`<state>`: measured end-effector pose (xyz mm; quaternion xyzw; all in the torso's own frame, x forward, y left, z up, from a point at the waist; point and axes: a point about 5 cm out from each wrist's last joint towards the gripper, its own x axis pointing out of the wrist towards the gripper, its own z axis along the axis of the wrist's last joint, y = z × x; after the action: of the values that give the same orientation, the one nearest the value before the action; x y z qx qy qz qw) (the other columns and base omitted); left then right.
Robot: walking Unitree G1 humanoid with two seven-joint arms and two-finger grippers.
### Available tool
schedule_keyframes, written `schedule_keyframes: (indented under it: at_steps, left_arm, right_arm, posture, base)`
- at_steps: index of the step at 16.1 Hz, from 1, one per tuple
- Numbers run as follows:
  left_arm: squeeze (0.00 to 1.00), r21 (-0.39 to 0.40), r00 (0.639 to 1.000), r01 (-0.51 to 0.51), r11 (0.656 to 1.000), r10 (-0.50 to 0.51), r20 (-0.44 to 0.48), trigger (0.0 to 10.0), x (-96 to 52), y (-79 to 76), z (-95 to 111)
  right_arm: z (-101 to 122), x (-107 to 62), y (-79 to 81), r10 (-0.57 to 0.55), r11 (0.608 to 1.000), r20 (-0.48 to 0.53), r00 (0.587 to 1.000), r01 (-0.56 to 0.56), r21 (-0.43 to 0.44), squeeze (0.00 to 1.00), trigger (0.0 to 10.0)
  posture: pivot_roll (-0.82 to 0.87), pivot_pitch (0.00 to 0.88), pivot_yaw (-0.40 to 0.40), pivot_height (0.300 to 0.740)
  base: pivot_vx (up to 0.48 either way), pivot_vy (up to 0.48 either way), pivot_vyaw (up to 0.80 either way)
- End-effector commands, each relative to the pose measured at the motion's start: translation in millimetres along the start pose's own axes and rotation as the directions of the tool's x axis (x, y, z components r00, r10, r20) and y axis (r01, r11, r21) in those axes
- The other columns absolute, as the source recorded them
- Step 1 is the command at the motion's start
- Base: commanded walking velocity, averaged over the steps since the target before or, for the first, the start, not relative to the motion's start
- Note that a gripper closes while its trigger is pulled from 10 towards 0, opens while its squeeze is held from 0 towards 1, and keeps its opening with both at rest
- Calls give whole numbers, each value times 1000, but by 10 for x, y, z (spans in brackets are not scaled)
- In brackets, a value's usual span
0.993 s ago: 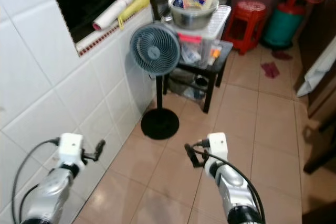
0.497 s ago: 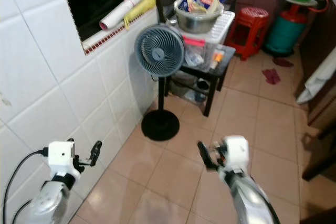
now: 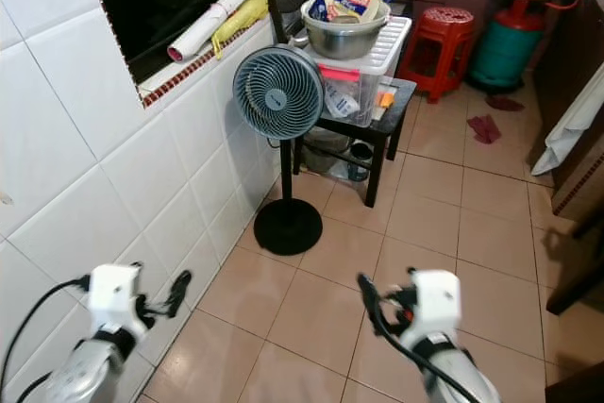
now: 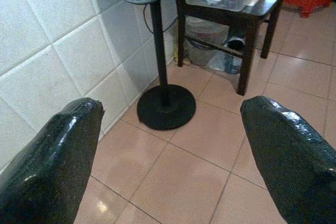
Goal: Setting the table
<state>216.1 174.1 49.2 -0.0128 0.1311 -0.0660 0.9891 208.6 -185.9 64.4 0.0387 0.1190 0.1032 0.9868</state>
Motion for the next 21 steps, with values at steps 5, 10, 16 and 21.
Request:
schedule_keyframes:
  at_steps: [5, 10, 16, 21]
  left_arm:
    - [0, -52, 999, -22, 998, 24, 24, 10000, 153, -44, 202]
    - [0, -13, 1000, -12, 1000, 12, 14, 10000, 180, -22, 186]
    - [0, -1, 1000, -18, 1000, 18, 5, 10000, 259, 23, 161]
    - [0, -26, 998, -62, 998, 62, 20, 10000, 354, 47, 176]
  right_arm:
    - [162, 62, 6, -11, 1000, 8, 1000, 11, 6, 0, 10000]
    - [163, 112, 80, -10, 999, -2, 1000, 10, 42, 0, 10000]
    - [181, 178, 109, -21, 998, 1, 1000, 20, 63, 0, 10000]
    - [247, 259, 130, -9, 998, 14, 1000, 8, 65, 0, 10000]
  posture:
    - [-40, 0, 12, 740]
    - [-48, 0, 24, 740]
    - [-42, 0, 23, 740]
    - [-36, 0, 13, 740]
  base:
    - [0, 0, -733]
    - [0, 0, -735]
    - [0, 0, -738]
    - [0, 0, -738]
